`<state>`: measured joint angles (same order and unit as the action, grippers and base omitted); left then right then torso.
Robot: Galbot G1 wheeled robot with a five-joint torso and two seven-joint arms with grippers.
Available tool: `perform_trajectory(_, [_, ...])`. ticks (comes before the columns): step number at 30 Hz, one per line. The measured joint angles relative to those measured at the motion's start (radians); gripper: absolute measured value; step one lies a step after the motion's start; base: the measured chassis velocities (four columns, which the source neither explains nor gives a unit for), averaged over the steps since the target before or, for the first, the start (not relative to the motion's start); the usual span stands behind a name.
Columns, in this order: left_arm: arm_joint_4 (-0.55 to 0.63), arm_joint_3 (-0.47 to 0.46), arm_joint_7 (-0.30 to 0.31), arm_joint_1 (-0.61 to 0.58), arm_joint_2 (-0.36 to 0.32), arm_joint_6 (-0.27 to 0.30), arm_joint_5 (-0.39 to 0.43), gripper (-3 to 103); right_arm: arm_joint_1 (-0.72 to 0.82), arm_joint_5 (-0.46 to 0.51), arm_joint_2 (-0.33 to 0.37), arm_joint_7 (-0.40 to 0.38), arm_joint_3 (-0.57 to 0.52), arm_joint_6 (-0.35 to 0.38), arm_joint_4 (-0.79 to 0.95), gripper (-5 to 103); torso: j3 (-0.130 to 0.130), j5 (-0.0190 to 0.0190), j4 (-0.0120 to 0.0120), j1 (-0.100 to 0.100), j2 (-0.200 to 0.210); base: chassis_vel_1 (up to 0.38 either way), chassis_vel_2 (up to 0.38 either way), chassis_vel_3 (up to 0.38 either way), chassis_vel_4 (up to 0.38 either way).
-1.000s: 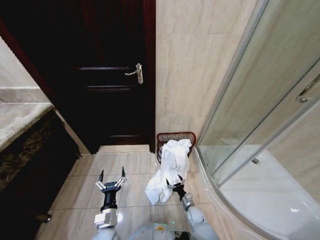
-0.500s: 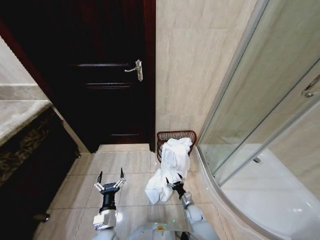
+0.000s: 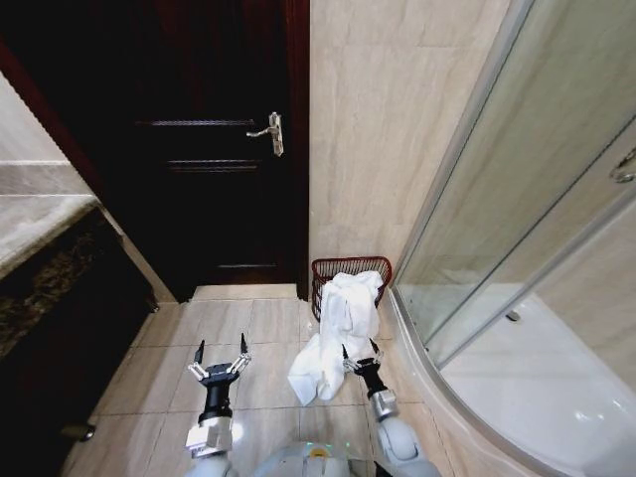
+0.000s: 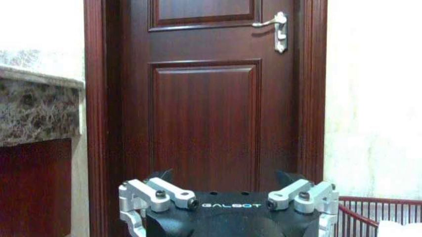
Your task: Discard the used towel into the hamper.
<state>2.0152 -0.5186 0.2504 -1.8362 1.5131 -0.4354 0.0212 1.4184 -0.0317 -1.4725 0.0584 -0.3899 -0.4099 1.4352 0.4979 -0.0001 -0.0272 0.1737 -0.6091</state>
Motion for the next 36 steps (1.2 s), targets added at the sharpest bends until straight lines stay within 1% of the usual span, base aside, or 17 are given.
perform_trajectory(7, [-0.01, 0.002, -0.005, 0.009, -0.002, 0.0, 0.005, 100, 0.001, -0.004, -0.004, 0.004, 0.005, 0.007, 0.005, 100, -0.017, 0.0001, -0.0001, -0.01, 0.026, 0.0, 0.0, 0.0, 0.0])
perform_trajectory(10, [-0.01, 0.002, -0.006, 0.009, -0.002, 0.001, 0.005, 100, -0.012, -0.006, -0.005, 0.021, 0.009, 0.014, -0.014, 100, -0.026, 0.0001, -0.0001, -0.018, 0.044, 0.0, 0.0, 0.0, 0.0])
perform_trajectory(12, [-0.01, 0.001, -0.006, 0.009, -0.003, 0.002, 0.006, 100, -0.018, -0.006, -0.006, 0.026, 0.01, 0.015, -0.022, 100, -0.029, 0.0001, -0.0002, -0.019, 0.048, 0.0, 0.0, 0.0, 0.0])
perform_trajectory(17, [-0.018, 0.0, -0.007, 0.013, -0.004, 0.002, 0.008, 100, -0.06, -0.007, -0.008, 0.072, 0.01, 0.022, -0.081, 100, -0.044, 0.0001, -0.0002, -0.029, 0.073, 0.0, 0.0, 0.0, 0.0])
perform_trajectory(18, [-0.018, 0.0, -0.007, 0.013, -0.004, 0.002, 0.008, 100, -0.06, -0.007, -0.008, 0.072, 0.01, 0.022, -0.081, 100, -0.044, 0.0001, -0.0002, -0.029, 0.073, 0.0, 0.0, 0.0, 0.0])
perform_trajectory(21, [-0.024, 0.0, -0.008, 0.015, -0.005, 0.002, 0.009, 100, -0.095, -0.005, -0.012, 0.114, 0.01, 0.03, -0.125, 100, -0.054, 0.0, -0.0001, -0.037, 0.09, 0.0, 0.0, 0.0, 0.0])
perform_trajectory(26, [-0.026, -0.002, -0.008, 0.016, -0.005, 0.002, 0.01, 100, -0.124, -0.006, -0.017, 0.142, 0.019, 0.04, -0.162, 100, -0.062, 0.0001, -0.0001, -0.043, 0.106, 0.0, 0.0, 0.0, 0.0])
perform_trajectory(28, [-0.027, -0.003, -0.008, 0.016, -0.005, 0.002, 0.011, 100, -0.141, -0.014, -0.024, 0.165, 0.023, 0.046, -0.188, 100, -0.07, 0.0, -0.0001, -0.047, 0.116, 0.0, 0.0, 0.0, 0.0])
perform_trajectory(31, [-0.032, -0.004, -0.006, 0.017, -0.004, 0.002, 0.011, 100, -0.169, -0.034, -0.039, 0.181, 0.025, 0.048, -0.231, 100, -0.077, 0.0001, -0.0002, -0.053, 0.131, 0.0, 0.0, 0.0, 0.0])
perform_trajectory(32, [-0.032, -0.004, -0.006, 0.017, -0.004, 0.002, 0.011, 100, -0.169, -0.034, -0.039, 0.181, 0.025, 0.048, -0.231, 100, -0.077, 0.0001, -0.0002, -0.053, 0.131, 0.0, 0.0, 0.0, 0.0])
perform_trajectory(36, [-0.047, -0.003, -0.005, 0.023, -0.002, 0.0, 0.013, 100, -0.217, -0.053, -0.056, 0.184, 0.024, 0.043, -0.295, 100, -0.091, 0.0, -0.0002, -0.06, 0.15, 0.0, 0.0, 0.0, 0.0])
